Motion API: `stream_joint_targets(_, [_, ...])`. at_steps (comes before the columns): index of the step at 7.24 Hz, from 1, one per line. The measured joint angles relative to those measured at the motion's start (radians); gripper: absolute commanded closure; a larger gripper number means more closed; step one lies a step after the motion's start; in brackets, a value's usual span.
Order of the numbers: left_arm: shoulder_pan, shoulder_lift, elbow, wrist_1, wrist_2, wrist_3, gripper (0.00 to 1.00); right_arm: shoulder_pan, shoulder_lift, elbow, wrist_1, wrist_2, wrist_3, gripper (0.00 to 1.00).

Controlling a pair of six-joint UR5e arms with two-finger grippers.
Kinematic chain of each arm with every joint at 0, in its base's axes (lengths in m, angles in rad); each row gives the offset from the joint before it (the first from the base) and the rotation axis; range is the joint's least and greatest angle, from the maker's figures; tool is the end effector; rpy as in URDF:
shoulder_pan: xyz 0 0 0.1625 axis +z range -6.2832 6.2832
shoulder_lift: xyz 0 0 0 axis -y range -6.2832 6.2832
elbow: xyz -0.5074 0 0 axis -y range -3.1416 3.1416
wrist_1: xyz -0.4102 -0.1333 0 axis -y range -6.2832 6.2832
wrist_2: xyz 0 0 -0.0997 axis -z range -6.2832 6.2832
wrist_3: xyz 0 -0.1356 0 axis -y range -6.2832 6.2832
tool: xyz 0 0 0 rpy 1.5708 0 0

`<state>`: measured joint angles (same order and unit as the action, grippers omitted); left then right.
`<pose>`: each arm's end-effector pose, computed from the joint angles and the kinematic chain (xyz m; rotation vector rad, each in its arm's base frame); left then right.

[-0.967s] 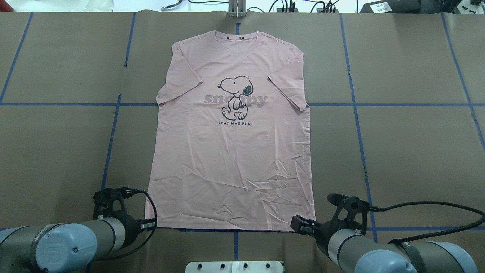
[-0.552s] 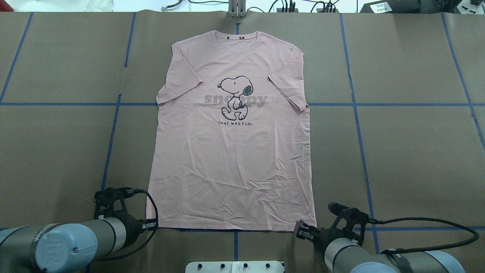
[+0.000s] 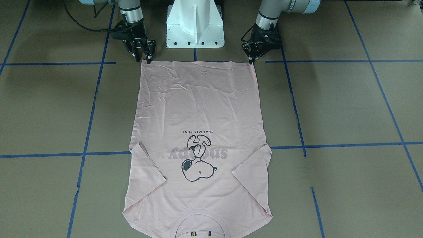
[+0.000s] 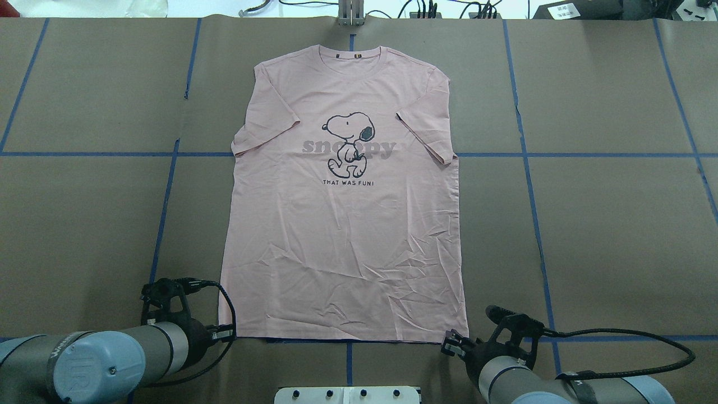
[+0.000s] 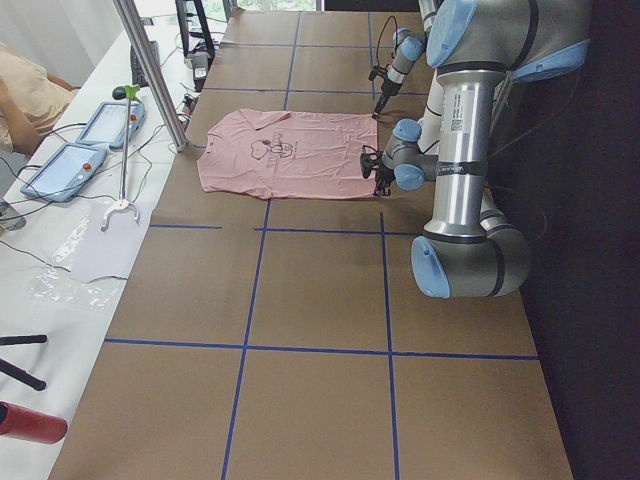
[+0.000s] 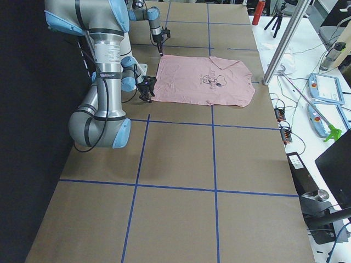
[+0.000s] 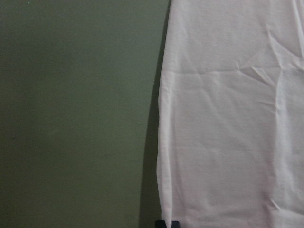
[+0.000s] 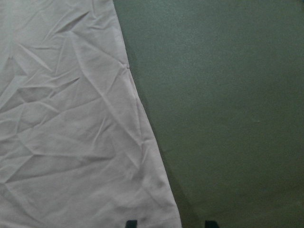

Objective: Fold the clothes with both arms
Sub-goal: 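Lift the hem with both grippers and fold it toward the collar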

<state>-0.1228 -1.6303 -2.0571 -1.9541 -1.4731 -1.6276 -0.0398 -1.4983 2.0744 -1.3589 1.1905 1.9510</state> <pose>0.5265 -0.2126 0.4570 0.1214 0.9267 -0.2118 -0.5472 -0.1620 0.4632 0.1919 -0.8438 0.4689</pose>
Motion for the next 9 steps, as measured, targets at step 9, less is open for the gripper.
stream_joint_targets(9, [-0.009,0.009,-0.426,0.297,-0.157,0.001,1.0,-0.039,-0.004,0.464,-0.409,0.054,-0.011,1.0])
